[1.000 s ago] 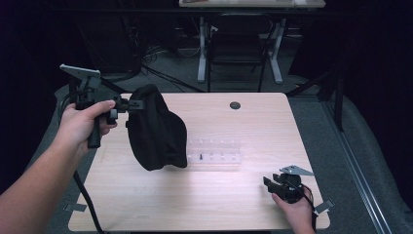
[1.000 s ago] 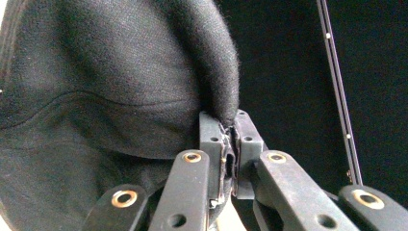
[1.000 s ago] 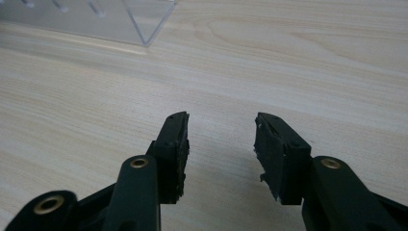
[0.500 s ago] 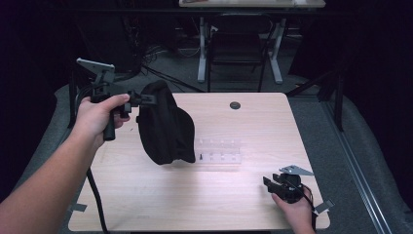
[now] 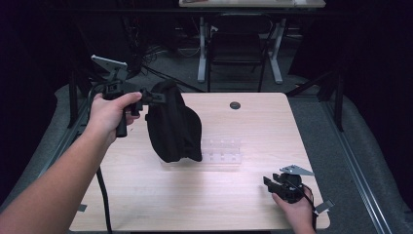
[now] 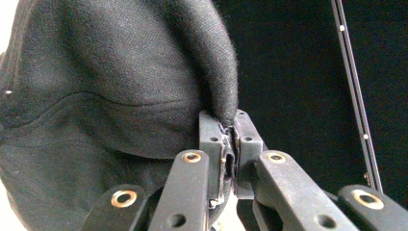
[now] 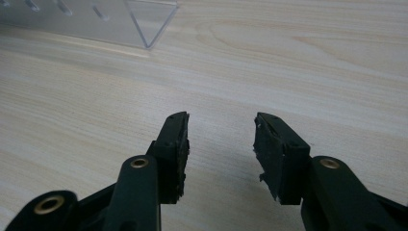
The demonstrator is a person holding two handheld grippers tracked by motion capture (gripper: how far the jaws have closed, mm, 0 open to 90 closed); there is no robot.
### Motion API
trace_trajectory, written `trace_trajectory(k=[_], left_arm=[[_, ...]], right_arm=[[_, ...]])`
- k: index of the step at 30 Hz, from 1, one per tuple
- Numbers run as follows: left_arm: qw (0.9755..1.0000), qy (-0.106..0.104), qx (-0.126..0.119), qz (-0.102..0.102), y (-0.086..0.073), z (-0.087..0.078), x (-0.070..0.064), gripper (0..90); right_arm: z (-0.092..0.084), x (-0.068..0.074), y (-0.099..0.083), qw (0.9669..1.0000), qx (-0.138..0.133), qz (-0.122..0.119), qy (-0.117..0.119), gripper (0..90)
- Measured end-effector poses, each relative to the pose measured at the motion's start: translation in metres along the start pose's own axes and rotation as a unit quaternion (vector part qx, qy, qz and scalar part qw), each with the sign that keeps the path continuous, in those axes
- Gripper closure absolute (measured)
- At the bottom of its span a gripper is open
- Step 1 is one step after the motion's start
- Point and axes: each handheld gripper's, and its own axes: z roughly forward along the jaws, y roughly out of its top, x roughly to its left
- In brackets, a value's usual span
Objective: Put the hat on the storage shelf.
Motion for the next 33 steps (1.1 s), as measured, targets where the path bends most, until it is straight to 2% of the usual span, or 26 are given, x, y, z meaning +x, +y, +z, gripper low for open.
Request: trace_trajectory(k=[18,20,30,33], left_arm=[[0.9996,0.027,0.007,0.010,0.007,0.019,-0.004,86.1],[0.9997,0.024,0.006,0.006,0.008,0.022,-0.005,86.1],[0.9996,0.016,0.013,0.018,0.008,0.038,-0.015,86.0],[0.9998,0.008,0.014,0.014,0.007,0.043,-0.018,86.0]], right_arm=[[-0.003,-0.002,0.001,0.9999,-0.007,0.007,0.008,55.6],[-0.003,-0.003,0.001,0.9999,-0.007,0.008,0.008,55.6],[-0.004,-0.003,0.001,0.9998,-0.010,0.009,0.011,55.6],[-0.004,-0.003,0.001,0.9999,-0.009,0.010,0.010,55.6]])
